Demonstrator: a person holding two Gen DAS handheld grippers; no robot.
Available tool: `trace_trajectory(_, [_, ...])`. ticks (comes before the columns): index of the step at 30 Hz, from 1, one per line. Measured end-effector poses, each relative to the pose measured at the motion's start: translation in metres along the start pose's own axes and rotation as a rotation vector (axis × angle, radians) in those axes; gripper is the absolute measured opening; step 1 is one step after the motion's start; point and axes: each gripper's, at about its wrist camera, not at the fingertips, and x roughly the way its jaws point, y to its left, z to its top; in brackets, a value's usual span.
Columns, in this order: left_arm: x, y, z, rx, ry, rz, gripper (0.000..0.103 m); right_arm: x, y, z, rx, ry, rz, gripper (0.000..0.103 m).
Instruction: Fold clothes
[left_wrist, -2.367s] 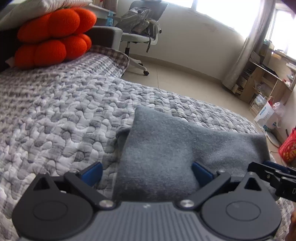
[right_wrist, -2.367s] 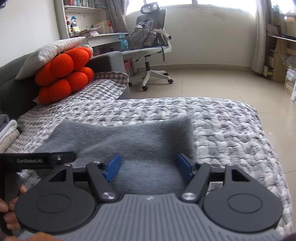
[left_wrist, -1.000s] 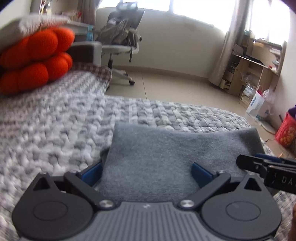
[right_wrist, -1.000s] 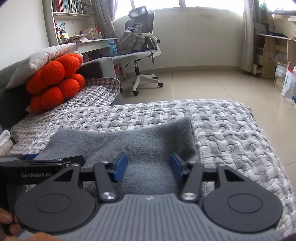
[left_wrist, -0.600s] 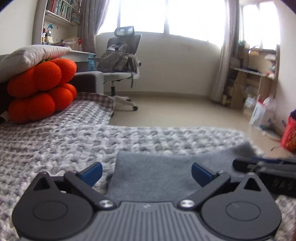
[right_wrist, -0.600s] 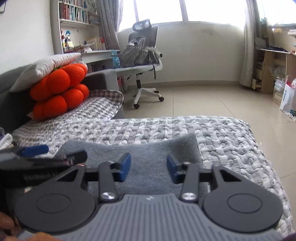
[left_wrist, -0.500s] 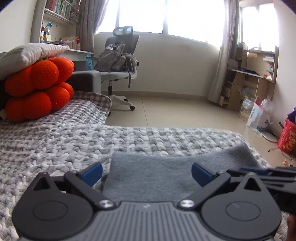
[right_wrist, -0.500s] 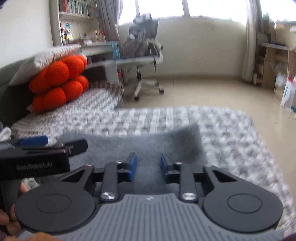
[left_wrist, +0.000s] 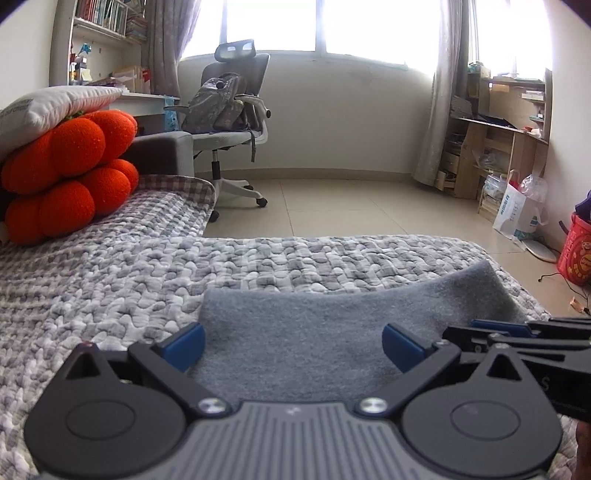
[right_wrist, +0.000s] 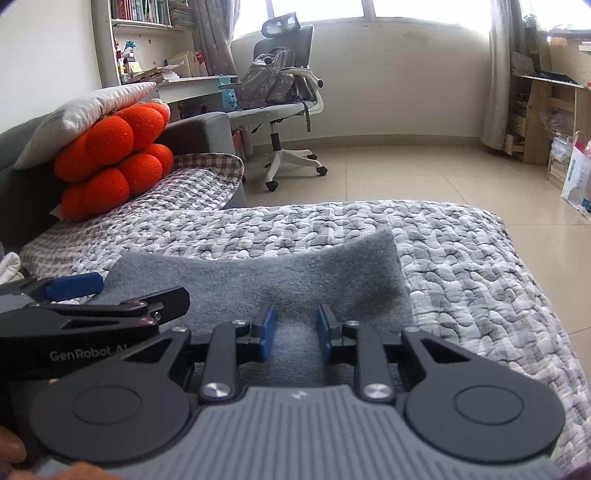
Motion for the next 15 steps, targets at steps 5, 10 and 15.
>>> trace_trajectory(5, [0.009, 0.000, -0.003, -0.001, 0.049, -0.016, 0.102, 0.001, -0.002, 0.002, 0.035, 0.012, -0.014, 0.022])
trace_trajectory(10, [0.011, -0.006, -0.006, 0.052, 0.065, 0.005, 0.103, 0.000, -0.003, 0.003, 0.052, 0.019, -0.020, 0.022])
trace_trajectory(15, [0.013, -0.007, -0.007, 0.068, 0.069, 0.012, 0.103, 0.000, -0.007, 0.003, 0.072, 0.030, -0.004, 0.024])
